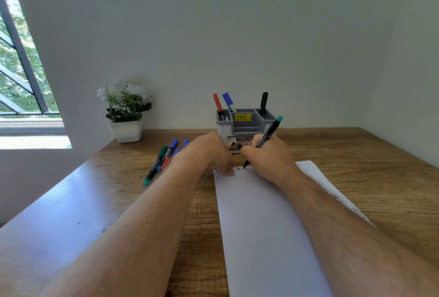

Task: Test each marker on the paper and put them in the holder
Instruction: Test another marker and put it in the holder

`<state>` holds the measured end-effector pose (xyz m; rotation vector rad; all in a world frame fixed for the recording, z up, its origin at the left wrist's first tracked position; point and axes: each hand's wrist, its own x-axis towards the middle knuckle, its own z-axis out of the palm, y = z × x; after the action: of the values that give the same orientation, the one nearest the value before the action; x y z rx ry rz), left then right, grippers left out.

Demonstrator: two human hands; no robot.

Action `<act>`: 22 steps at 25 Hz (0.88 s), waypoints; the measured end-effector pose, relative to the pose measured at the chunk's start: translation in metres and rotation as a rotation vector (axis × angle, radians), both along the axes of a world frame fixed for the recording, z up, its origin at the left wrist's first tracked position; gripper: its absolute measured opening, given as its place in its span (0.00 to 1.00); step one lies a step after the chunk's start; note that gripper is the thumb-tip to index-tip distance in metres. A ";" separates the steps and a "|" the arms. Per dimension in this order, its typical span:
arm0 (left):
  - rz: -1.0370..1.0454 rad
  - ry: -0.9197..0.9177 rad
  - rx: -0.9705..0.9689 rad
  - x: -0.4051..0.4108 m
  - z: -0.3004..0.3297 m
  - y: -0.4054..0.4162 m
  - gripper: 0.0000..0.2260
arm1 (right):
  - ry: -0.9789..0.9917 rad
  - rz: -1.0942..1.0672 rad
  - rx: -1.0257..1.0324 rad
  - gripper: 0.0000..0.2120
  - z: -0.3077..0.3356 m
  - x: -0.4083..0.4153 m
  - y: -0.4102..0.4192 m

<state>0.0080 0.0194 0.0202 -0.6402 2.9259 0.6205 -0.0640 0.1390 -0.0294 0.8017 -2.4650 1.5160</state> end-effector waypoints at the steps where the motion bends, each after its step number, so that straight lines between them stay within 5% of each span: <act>1: 0.001 -0.018 -0.035 -0.001 -0.001 0.001 0.21 | -0.005 -0.005 0.012 0.13 0.000 0.000 0.000; 8: 0.120 0.441 0.261 -0.006 0.008 0.002 0.10 | -0.096 0.037 -0.110 0.14 0.010 0.005 0.003; 12: 0.431 0.505 0.767 -0.014 0.027 0.000 0.10 | -0.258 0.112 -0.375 0.15 0.019 0.008 0.005; 15: 0.472 0.692 1.032 -0.008 0.021 -0.002 0.12 | -0.358 0.223 -0.527 0.13 0.025 0.012 0.009; 22: 0.562 0.889 1.296 0.000 0.019 -0.005 0.12 | -0.490 0.423 -0.731 0.06 0.032 0.013 0.009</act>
<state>0.0083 0.0144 0.0391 -1.0626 1.8908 3.0085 -0.0512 0.1484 0.0023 0.8949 -1.7591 2.7973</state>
